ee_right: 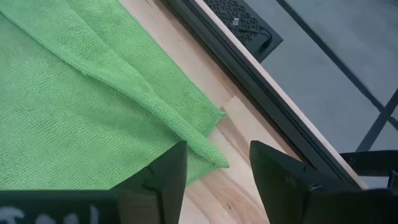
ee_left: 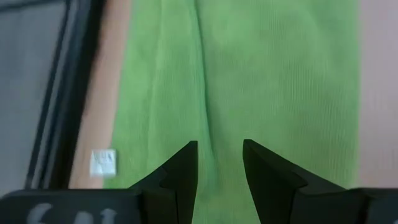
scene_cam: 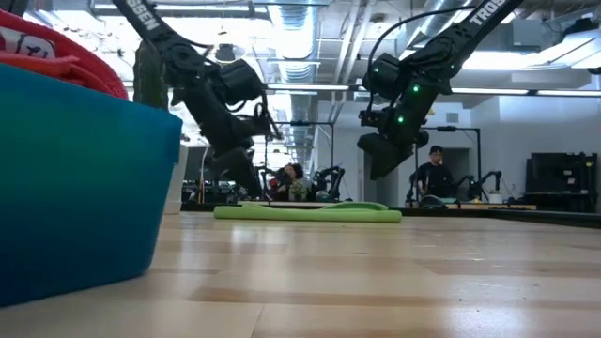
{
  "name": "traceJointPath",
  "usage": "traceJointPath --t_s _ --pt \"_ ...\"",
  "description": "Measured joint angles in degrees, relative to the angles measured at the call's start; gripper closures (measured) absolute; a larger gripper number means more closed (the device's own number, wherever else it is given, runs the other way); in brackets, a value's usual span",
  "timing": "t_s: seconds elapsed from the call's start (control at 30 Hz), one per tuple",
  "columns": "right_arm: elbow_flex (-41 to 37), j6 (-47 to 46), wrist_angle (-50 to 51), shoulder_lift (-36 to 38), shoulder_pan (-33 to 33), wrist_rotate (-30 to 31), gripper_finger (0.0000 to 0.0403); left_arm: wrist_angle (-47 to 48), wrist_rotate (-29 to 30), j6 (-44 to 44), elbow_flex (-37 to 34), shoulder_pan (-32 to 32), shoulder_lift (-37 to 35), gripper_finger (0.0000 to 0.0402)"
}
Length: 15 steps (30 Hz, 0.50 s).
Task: Fold microfiber towels
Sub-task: Fold the green microfiber
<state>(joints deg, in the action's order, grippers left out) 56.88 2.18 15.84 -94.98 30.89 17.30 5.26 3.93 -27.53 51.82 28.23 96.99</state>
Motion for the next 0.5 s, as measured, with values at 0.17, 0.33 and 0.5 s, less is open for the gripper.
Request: traceJointPath --t_s 0.17,0.33,0.5 --pt "0.0 1.3 -0.1 0.0 -0.1 -0.1 0.021 3.7 -0.1 -2.0 1.6 0.0 2.3 0.028" --pt "0.0 1.3 -0.3 0.0 -0.1 -0.4 0.0215 2.5 1.3 -1.8 1.5 0.0 5.3 0.028" --pt "0.0 1.3 0.0 0.0 -0.3 -0.9 0.022 0.8 2.9 -1.1 1.6 0.1 6.5 0.0285"
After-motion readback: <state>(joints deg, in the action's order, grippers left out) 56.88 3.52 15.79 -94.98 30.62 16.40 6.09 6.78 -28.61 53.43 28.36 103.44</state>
